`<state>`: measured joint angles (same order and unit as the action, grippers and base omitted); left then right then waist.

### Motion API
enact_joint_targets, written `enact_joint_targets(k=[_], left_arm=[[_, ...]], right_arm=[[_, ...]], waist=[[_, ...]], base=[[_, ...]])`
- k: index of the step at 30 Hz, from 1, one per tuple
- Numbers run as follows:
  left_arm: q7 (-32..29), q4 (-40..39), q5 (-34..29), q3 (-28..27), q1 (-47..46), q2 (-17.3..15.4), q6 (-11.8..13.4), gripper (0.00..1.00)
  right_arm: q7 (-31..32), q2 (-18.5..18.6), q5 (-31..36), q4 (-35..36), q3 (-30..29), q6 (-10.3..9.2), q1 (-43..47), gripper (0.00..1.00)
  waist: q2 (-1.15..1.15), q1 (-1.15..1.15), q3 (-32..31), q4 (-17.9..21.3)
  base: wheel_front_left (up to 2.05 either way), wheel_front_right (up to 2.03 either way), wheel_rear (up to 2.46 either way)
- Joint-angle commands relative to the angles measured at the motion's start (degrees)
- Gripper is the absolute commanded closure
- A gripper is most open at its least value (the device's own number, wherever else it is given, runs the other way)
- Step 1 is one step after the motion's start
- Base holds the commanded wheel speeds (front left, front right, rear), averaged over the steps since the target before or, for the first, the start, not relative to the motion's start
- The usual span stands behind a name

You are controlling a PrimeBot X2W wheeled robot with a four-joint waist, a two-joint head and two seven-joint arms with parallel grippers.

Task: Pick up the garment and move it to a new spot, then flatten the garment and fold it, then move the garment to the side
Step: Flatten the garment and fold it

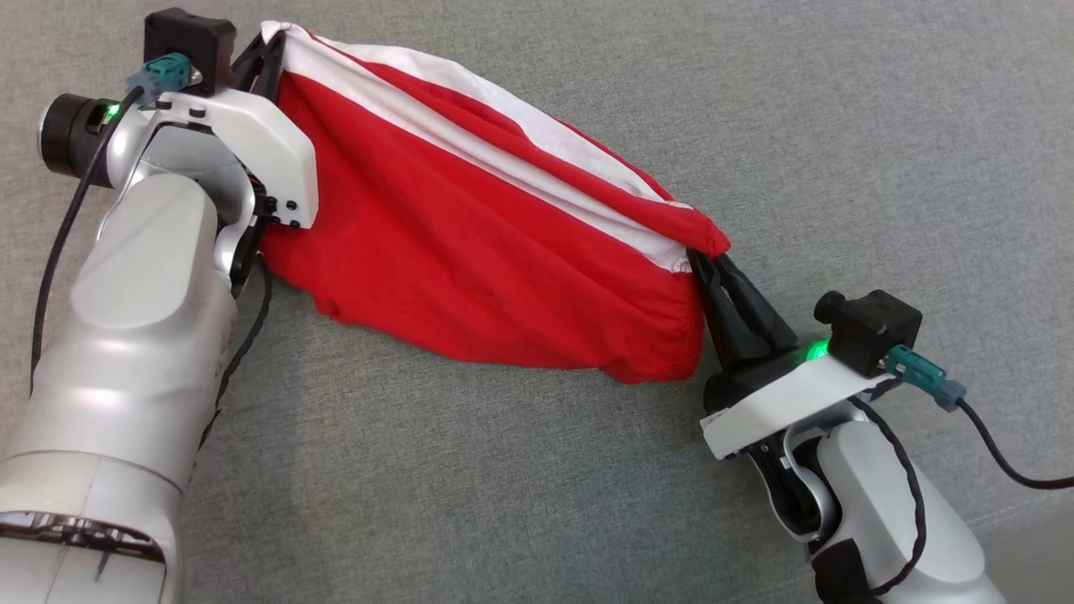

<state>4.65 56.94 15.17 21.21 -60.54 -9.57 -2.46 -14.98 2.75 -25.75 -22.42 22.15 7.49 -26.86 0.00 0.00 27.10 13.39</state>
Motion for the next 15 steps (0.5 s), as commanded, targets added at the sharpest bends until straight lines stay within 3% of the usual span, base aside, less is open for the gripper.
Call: enact_joint_targets(k=[1,2,3,4,5,15], left_arm=[[0.59,1.09,-0.32,0.16,-1.18,0.17,0.24,1.00],[0.97,1.88,-0.34,0.35,-1.54,0.34,0.02,0.84],[1.36,2.61,-0.41,0.54,-1.87,0.47,-0.15,0.59],[1.79,3.36,-0.51,0.75,-2.14,0.62,-0.33,0.26],[2.31,4.04,-0.47,0.88,-2.40,0.77,-0.42,0.00],[7.19,8.75,0.73,1.42,-0.45,2.17,-1.08,0.00]], right_arm=[[-0.30,0.28,0.04,0.11,-0.46,0.01,-0.77,0.62],[-0.30,0.27,0.00,0.12,-0.49,0.01,-0.75,0.54],[-0.30,0.28,-0.15,0.13,-0.55,0.01,-0.73,0.00],[-0.30,0.27,-0.39,0.13,-0.57,0.01,-0.70,0.00],[-0.30,0.27,-0.54,0.09,-0.57,0.01,-0.64,0.00],[-0.30,0.27,3.01,1.41,-3.81,0.01,2.40,0.00]], waist=[[0.00,0.00,-0.02,0.06],[0.00,0.00,-0.06,0.09],[0.00,0.00,-0.11,0.10],[0.00,0.00,-0.20,0.11],[0.00,0.00,-0.29,0.11],[0.00,0.00,-3.02,-1.23]], base=[[0.00,0.00,0.00],[0.00,0.00,0.00],[0.00,0.00,0.00],[0.00,0.00,0.00],[0.00,0.00,0.00],[0.00,0.00,0.00]])
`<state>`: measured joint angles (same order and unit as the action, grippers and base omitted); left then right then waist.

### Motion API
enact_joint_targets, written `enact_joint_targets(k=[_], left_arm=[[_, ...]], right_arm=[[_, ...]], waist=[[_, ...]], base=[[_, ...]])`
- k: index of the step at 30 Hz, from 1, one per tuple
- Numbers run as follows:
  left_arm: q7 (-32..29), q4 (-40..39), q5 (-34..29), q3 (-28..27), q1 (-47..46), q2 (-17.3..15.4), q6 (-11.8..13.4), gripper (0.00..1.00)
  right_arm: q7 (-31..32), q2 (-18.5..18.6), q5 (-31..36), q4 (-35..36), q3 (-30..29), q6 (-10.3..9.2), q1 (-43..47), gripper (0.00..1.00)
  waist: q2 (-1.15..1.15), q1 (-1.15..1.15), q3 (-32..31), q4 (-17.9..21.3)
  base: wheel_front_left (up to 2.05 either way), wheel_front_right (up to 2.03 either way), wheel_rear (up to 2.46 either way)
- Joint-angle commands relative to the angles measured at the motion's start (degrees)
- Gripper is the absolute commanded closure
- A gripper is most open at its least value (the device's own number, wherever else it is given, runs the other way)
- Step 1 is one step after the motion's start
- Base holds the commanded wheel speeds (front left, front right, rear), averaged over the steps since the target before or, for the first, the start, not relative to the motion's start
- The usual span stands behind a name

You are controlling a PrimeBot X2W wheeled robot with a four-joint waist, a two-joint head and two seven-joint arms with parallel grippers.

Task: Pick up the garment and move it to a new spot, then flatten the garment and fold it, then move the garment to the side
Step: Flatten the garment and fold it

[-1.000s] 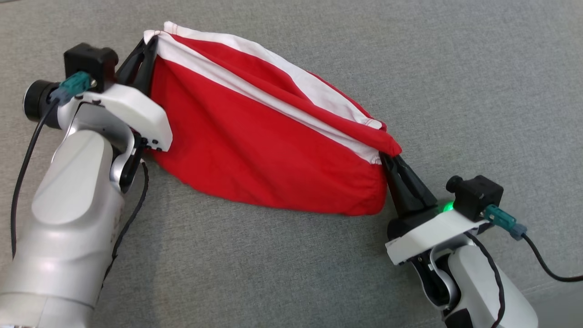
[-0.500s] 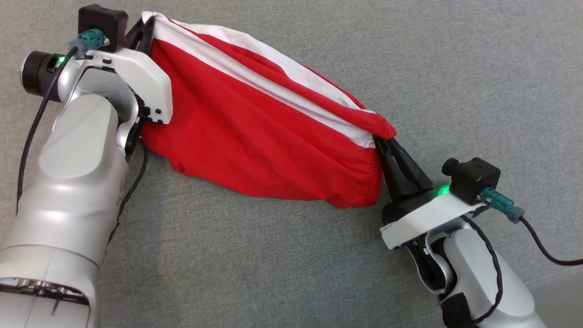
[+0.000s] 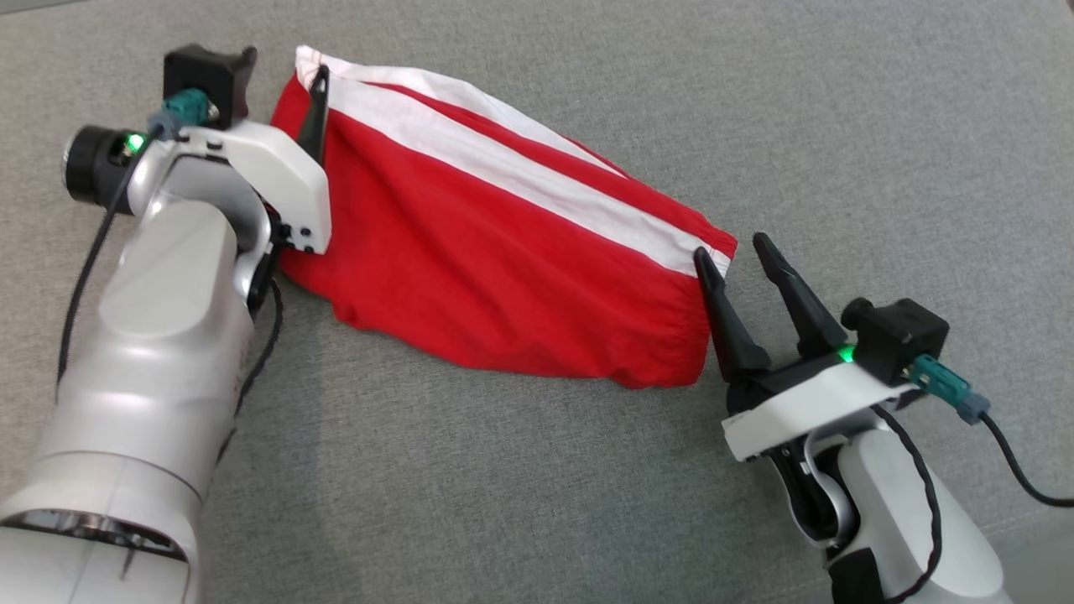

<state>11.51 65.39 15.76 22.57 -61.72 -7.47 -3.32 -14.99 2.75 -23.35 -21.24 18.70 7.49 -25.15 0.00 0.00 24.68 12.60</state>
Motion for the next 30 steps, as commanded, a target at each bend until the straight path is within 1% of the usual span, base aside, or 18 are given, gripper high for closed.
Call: enact_joint_targets(k=[1,8,14,19,26,30], left_arm=[[0.68,0.49,0.37,0.12,1.08,0.17,-0.41,0.00],[0.86,2.38,1.71,0.61,4.60,0.93,-2.18,0.00],[-3.52,5.24,3.98,0.55,8.48,1.62,-3.15,0.00],[-6.77,6.55,6.41,-0.81,10.64,1.46,-3.33,0.00],[-8.86,7.44,7.73,-1.77,11.76,-0.35,-0.44,0.00],[-9.24,7.72,8.71,-2.51,12.43,-1.19,0.20,0.00]], right_arm=[[-0.29,0.27,1.11,0.65,-1.07,0.01,1.25,0.00],[-0.29,0.29,5.20,2.63,-5.35,0.01,5.52,0.00],[-0.26,0.27,8.00,4.92,-9.84,0.01,9.79,0.00],[0.77,0.28,8.68,7.05,-11.41,0.01,11.82,0.00],[1.48,0.27,7.68,9.28,-10.06,0.01,12.48,0.00],[1.47,0.26,7.48,9.68,-9.82,0.01,12.51,0.00]], waist=[[0.00,0.00,-1.03,-0.68],[0.00,0.00,-4.36,-2.01],[0.00,0.00,-8.42,-2.82],[0.00,0.00,-9.91,-1.95],[0.00,0.00,-9.10,0.89],[0.00,0.00,-8.76,2.22]], base=[[0.00,0.00,0.00],[0.00,0.00,0.00],[0.00,0.00,0.00],[0.00,0.00,0.00],[0.00,0.00,0.00],[0.00,0.00,0.00]])
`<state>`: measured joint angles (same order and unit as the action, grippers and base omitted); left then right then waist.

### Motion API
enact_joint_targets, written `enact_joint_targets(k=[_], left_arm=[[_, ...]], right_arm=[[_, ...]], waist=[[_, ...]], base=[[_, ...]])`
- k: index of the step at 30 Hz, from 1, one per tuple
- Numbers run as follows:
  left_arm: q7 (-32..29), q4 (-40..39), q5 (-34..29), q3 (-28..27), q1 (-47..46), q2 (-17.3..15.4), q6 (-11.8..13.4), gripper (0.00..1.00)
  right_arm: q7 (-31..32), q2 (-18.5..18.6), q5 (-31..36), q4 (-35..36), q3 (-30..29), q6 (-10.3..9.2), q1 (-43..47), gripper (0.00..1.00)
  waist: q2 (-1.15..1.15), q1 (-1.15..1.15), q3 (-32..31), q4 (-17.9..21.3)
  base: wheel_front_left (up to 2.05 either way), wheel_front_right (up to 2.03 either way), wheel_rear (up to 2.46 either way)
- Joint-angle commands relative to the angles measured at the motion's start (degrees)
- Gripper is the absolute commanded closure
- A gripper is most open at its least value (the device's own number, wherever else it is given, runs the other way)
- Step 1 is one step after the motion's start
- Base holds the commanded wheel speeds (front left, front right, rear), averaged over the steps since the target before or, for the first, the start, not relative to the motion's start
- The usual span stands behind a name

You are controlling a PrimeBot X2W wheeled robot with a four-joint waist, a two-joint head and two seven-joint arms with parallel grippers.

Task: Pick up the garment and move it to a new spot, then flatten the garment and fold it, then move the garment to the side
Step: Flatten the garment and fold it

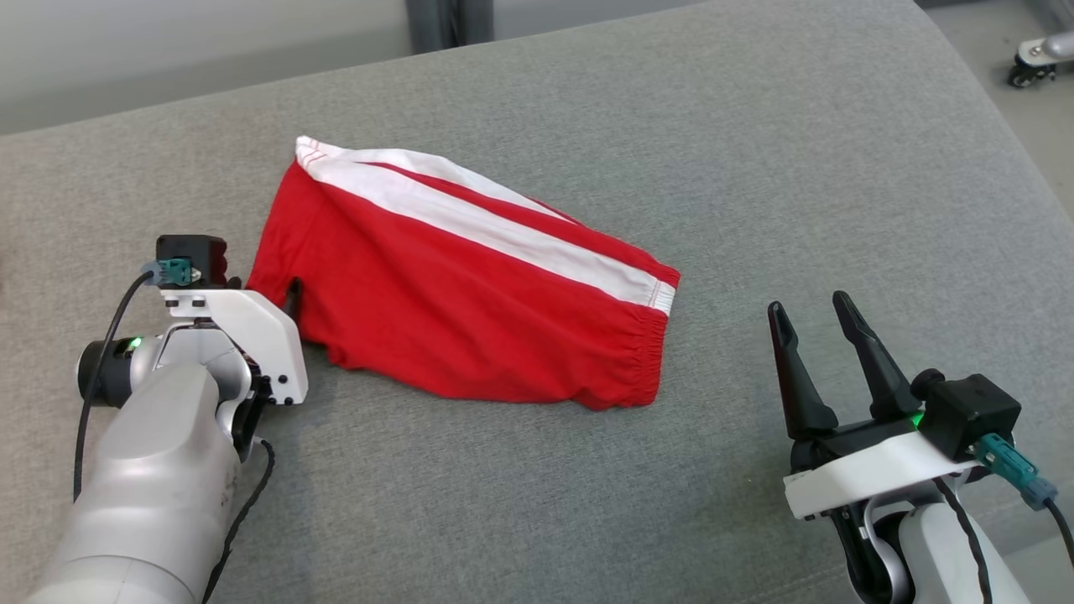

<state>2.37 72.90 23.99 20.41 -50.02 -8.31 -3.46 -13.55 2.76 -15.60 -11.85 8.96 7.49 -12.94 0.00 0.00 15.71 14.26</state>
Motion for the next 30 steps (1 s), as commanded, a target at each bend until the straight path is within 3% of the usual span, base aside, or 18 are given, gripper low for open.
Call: enact_joint_targets(k=[1,2,3,4,5,6,7,18,27,30], left_arm=[[-0.21,0.29,0.74,-0.51,0.91,-0.49,0.30,0.00],[-0.27,0.36,0.87,-0.53,1.12,-0.62,0.26,0.01],[-0.35,0.42,1.09,-0.52,1.32,-0.65,0.07,0.18],[-0.24,0.45,1.33,-0.54,1.47,-0.64,-0.21,0.52],[-0.15,0.49,1.48,-0.61,1.56,-0.64,-0.37,0.67],[-0.07,0.52,1.62,-0.62,1.64,-0.56,-0.46,0.88],[-0.06,0.53,1.86,-0.65,1.68,-0.52,-0.57,1.00],[4.56,-0.52,3.70,-1.46,2.87,-0.39,-1.73,1.00],[10.33,-3.02,7.97,-4.37,8.57,1.10,-2.89,1.00],[11.89,-5.40,9.39,-5.69,12.34,1.75,-2.10,1.00]], right_arm=[[0.00,0.25,-0.28,0.34,-0.11,0.01,0.35,0.00],[-0.03,0.25,-0.21,0.35,-0.16,0.01,0.40,0.00],[-0.06,0.25,-0.20,0.39,-0.27,0.01,0.42,0.00],[-0.10,0.24,-0.18,0.42,-0.27,0.01,0.43,0.00],[-0.13,0.24,-0.15,0.44,-0.25,0.01,0.42,0.00],[-0.18,0.25,-0.14,0.48,-0.25,0.01,0.40,0.00],[-0.22,0.25,-0.18,0.47,-0.21,0.01,0.36,0.00],[-0.71,0.25,-0.07,0.13,-1.73,0.01,1.36,0.00],[-0.61,0.28,1.24,-0.59,-4.08,0.01,3.28,0.00],[-0.14,0.26,1.83,-0.63,-4.78,0.01,4.08,0.00]], waist=[[0.00,0.00,0.21,0.81],[0.00,0.00,0.21,1.02],[0.00,0.00,0.21,1.18],[0.00,0.00,0.19,1.31],[0.00,0.00,0.17,1.42],[0.00,0.00,0.14,1.52],[0.00,0.00,0.10,1.59],[0.00,0.00,-1.69,-0.54],[0.00,0.00,-4.51,-5.49],[0.00,0.00,-5.29,-7.18]], base=[[0.00,0.00,0.00],[0.00,0.00,0.00],[0.00,0.00,0.00],[0.00,0.00,0.00],[0.00,0.00,0.00],[0.00,0.00,0.00],[0.00,0.00,0.00],[0.00,0.00,0.00],[0.00,0.00,0.00],[0.00,0.00,0.00]])
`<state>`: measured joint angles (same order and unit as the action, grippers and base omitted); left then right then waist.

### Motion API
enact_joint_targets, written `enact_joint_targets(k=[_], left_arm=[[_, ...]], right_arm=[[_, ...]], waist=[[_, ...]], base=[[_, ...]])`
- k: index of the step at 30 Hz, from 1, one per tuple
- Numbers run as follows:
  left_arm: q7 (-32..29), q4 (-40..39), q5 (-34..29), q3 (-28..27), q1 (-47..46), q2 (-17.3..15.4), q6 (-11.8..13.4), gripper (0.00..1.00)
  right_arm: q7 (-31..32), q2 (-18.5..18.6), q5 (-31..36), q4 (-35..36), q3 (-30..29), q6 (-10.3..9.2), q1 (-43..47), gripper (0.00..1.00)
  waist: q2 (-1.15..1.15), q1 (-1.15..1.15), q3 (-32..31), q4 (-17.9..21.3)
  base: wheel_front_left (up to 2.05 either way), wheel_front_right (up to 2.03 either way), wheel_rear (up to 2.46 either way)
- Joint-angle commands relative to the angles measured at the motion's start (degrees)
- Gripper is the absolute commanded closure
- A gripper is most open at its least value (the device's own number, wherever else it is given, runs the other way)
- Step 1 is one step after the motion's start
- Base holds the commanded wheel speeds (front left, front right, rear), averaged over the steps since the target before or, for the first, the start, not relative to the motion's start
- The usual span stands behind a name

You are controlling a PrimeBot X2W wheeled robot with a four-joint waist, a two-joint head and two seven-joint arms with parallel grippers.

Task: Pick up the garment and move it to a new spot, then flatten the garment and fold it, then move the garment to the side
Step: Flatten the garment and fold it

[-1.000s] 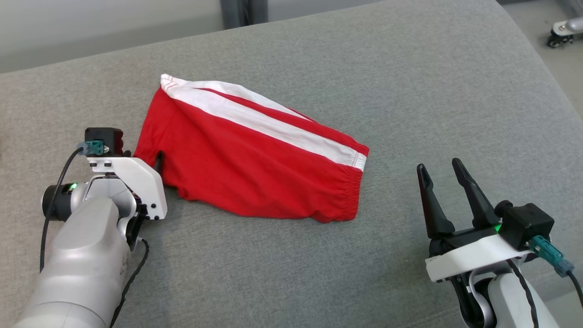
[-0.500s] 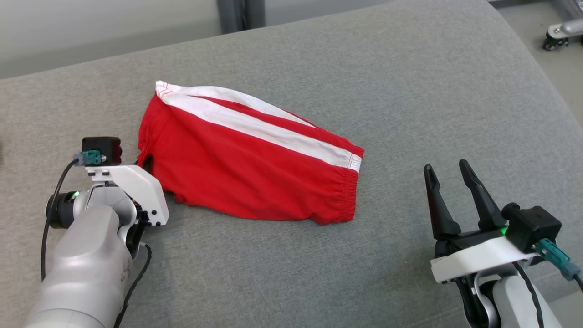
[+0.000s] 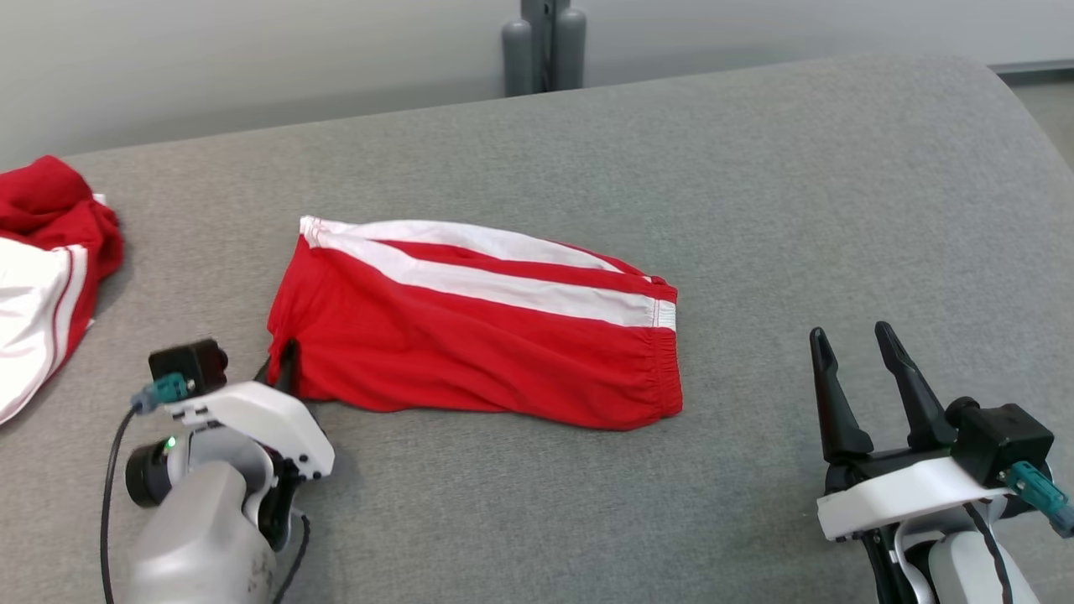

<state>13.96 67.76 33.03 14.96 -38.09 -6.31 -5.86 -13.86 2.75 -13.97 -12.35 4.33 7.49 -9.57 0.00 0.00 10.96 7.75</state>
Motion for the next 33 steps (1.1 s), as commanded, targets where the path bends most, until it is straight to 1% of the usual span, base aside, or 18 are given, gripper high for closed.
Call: enact_joint_targets(k=[1,11,17,18,19,20,21,22,25,31,33], left_arm=[[0.49,-1.11,0.64,-0.61,1.38,-0.14,0.47,1.00],[1.26,-13.84,0.84,-1.82,12.69,0.68,4.39,1.00],[0.38,-21.86,1.35,-1.80,18.04,0.73,6.62,1.00],[0.37,-23.23,1.12,-1.72,18.69,0.52,7.02,0.93],[0.38,-24.58,0.79,-1.57,19.32,0.27,7.32,0.80],[0.44,-26.02,0.59,-1.45,19.90,0.09,7.65,0.63],[0.49,-27.47,0.18,-1.30,20.41,-0.19,7.97,0.29],[0.65,-29.09,-0.85,-0.71,20.74,-0.73,8.07,0.00],[0.92,-33.86,-3.45,0.33,22.02,-1.92,8.93,0.00],[1.23,-42.64,-7.19,0.86,24.46,-2.63,10.33,0.00],[1.26,-43.96,-7.78,0.86,24.94,-2.61,10.48,0.00]], right_arm=[[0.21,0.27,0.26,-0.12,-0.23,0.01,0.79,0.00],[1.87,0.27,1.33,0.01,-0.55,0.01,1.47,0.00],[2.38,0.28,1.02,-0.69,0.40,0.01,1.04,0.00],[2.45,0.27,0.98,-0.83,0.58,0.01,0.82,0.00],[2.42,0.28,0.94,-1.00,0.69,0.01,0.60,0.00],[2.37,0.27,0.89,-1.20,0.79,0.01,0.45,0.00],[2.34,0.26,0.85,-1.43,0.92,0.01,0.33,0.00],[2.32,0.27,0.78,-1.71,1.02,0.01,0.18,0.00],[2.29,0.27,0.56,-2.44,1.23,0.01,-0.24,0.00],[2.18,0.26,0.51,-4.06,0.91,0.01,-0.83,0.00],[2.21,0.26,0.55,-4.39,0.99,0.01,-0.98,0.00]], waist=[[0.00,0.00,-0.71,-0.99],[0.00,0.00,-1.92,-3.13],[0.00,0.00,-2.13,-3.92],[0.00,0.00,-2.13,-3.98],[0.00,0.00,-2.13,-4.03],[0.00,0.00,-2.15,-4.13],[0.00,0.00,-2.17,-4.23],[0.00,0.00,-2.18,-4.34],[0.00,0.00,-2.15,-4.86],[0.00,0.00,-2.31,-6.83],[0.00,0.00,-2.37,-7.22]], base=[[0.00,0.00,0.00],[0.00,0.00,0.00],[0.00,0.00,0.00],[0.00,0.00,0.00],[0.00,0.00,0.00],[0.00,0.00,0.00],[0.00,0.00,0.00],[0.00,0.00,0.00],[0.00,0.00,0.00],[0.00,0.00,0.00],[0.00,0.00,0.00]])
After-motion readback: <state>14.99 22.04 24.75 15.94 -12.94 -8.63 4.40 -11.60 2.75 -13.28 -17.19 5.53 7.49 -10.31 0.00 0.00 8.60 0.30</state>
